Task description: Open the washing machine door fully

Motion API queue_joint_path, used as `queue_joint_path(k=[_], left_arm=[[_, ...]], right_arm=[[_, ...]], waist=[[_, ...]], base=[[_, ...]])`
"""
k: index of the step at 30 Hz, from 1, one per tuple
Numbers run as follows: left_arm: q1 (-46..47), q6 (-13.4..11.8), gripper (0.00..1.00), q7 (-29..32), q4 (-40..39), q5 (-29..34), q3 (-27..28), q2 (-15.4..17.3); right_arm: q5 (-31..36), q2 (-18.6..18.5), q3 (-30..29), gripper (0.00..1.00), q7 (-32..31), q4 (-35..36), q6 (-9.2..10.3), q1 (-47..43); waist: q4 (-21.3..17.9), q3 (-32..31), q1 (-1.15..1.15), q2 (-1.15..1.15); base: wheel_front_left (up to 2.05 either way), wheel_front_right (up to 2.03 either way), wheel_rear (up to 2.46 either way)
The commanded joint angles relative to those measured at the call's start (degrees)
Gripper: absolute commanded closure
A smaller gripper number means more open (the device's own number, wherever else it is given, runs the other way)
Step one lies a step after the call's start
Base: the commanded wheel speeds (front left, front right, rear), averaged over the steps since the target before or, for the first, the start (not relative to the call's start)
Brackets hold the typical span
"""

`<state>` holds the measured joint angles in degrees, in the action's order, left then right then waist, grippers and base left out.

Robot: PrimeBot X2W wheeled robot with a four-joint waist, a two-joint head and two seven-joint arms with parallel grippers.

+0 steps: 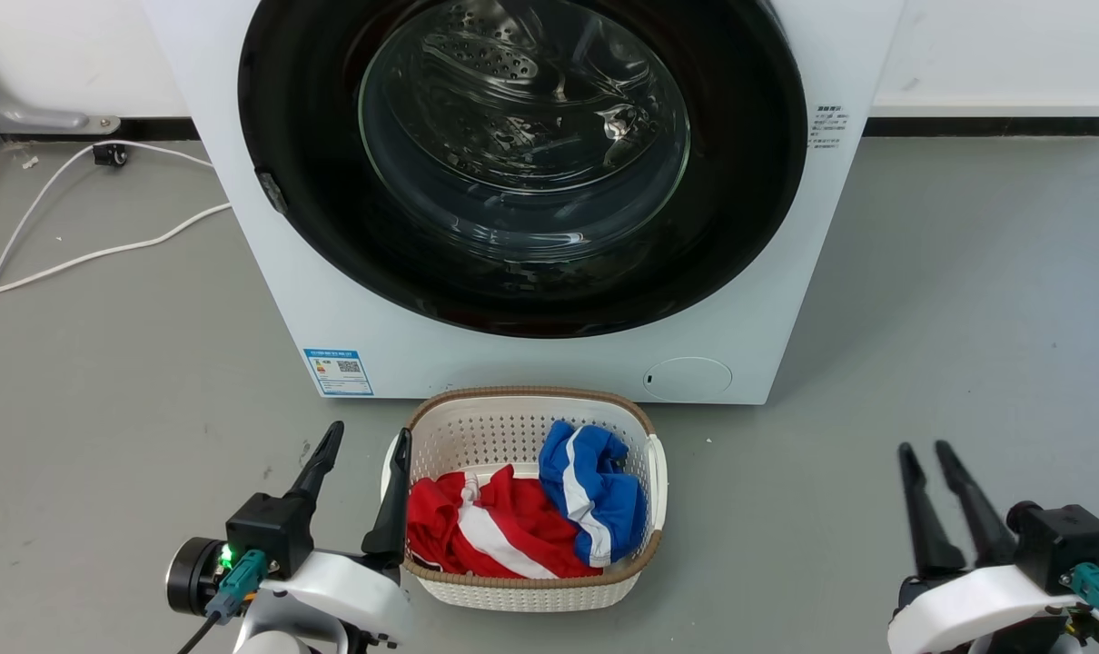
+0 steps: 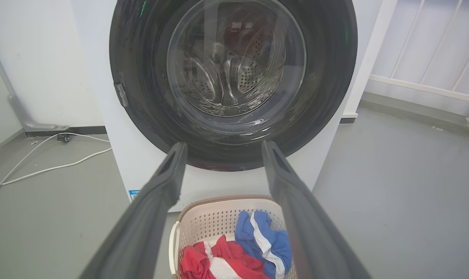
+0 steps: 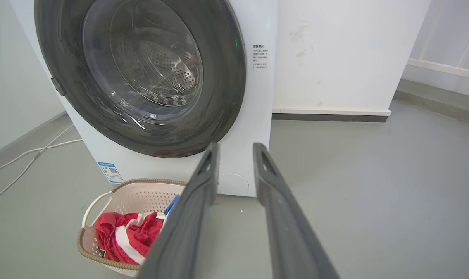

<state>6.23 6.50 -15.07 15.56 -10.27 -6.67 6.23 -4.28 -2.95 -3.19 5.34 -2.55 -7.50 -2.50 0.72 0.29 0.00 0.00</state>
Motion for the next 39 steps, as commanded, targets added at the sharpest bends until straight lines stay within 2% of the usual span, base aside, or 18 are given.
queue_joint_path(k=[1, 4, 6, 11, 19, 23, 25, 26, 31, 36, 37, 38, 39], left_arm=[[0.66, 0.03, 0.00, -0.15, 0.06, 0.01, 0.23, -0.29], [0.57, 0.11, 0.00, -0.15, 0.06, 0.07, 0.43, -0.37], [0.47, 0.18, 0.00, -0.14, 0.06, 0.08, 0.59, -0.41], [0.12, 0.31, 0.00, -0.15, -0.04, 0.15, 0.81, -0.58], [0.36, 0.39, 0.00, -0.15, -0.46, 0.41, 1.00, -0.76], [0.92, 0.51, 0.00, -0.14, -0.76, 0.47, 1.15, -0.83], [1.03, 0.54, 0.00, -0.15, -0.89, 0.54, 1.21, -0.83], [1.38, 0.58, 0.00, -0.15, -1.30, 0.74, 1.24, -0.79], [2.67, 0.70, 0.00, -0.14, -2.65, 0.98, 1.02, -0.83], [3.88, 0.81, 0.00, -0.14, -4.93, 0.93, 1.16, -0.80], [3.88, 0.81, 0.00, -0.14, -4.93, 0.93, 1.16, -0.80], [4.52, 0.86, 0.00, -0.14, -5.55, 0.74, 1.09, -0.92], [4.52, 0.86, 0.00, -0.14, -5.55, 0.74, 1.09, -0.92]], right_arm=[[-0.24, 0.13, 0.04, 1.00, 0.28, -0.26, 0.02, 0.77], [-2.53, 0.13, -0.10, 1.00, 0.37, -0.77, 0.02, 0.90], [-7.31, 0.13, -0.61, 1.00, 0.14, -1.45, 0.02, 1.07], [-28.77, 0.13, -0.77, 1.00, -0.92, -3.49, 0.01, 1.72], [-68.56, 0.06, -4.08, 1.00, -3.28, -6.96, 0.01, 4.90], [-80.35, 0.08, -8.24, 1.00, -4.57, -9.93, 0.01, 8.63], [-81.86, 0.08, -9.45, 1.00, -4.92, -10.74, 0.00, 9.66], [-85.89, -0.40, -11.83, 1.00, -6.02, -13.03, 0.00, 12.58], [-91.61, -3.97, -14.42, 1.00, -8.43, -20.43, 0.00, 21.33], [-94.87, -8.56, -13.20, 1.00, -11.26, -26.59, 0.00, 31.38], [-94.87, -8.56, -13.20, 1.00, -11.26, -26.59, 0.00, 31.38], [-95.05, -10.87, -11.57, 1.00, -12.72, -28.73, 0.00, 35.72], [-95.05, -10.87, -11.57, 1.00, -12.72, -28.73, 0.00, 35.72]], waist=[[0.01, -0.05, 0.00, 0.00], [0.00, -0.12, 0.00, 0.00], [0.01, -0.17, 0.00, 0.00], [0.08, -0.27, 0.00, 0.00], [0.16, 0.26, 0.00, 0.00], [0.10, 0.91, 0.00, 0.00], [0.04, 1.16, 0.00, 0.00], [-0.03, 1.82, 0.00, 0.00], [0.37, 4.27, 0.00, 0.00], [1.06, 8.46, 0.00, 0.00], [1.06, 8.46, 0.00, 0.00], [1.51, 10.14, 0.00, 0.00], [1.51, 10.14, 0.00, 0.00]], base=[[0.00, 0.00, 0.00], [0.00, 0.00, 0.00], [0.00, 0.00, 0.00], [0.00, 0.00, 0.00], [0.00, 0.00, 0.00], [0.00, 0.00, 0.00], [0.00, 0.00, 0.00], [0.00, 0.00, 0.00], [0.00, 0.00, 0.00], [0.00, 0.00, 0.00], [0.00, 0.00, 0.00], [0.00, 0.00, 0.00], [0.00, 0.00, 0.00]])
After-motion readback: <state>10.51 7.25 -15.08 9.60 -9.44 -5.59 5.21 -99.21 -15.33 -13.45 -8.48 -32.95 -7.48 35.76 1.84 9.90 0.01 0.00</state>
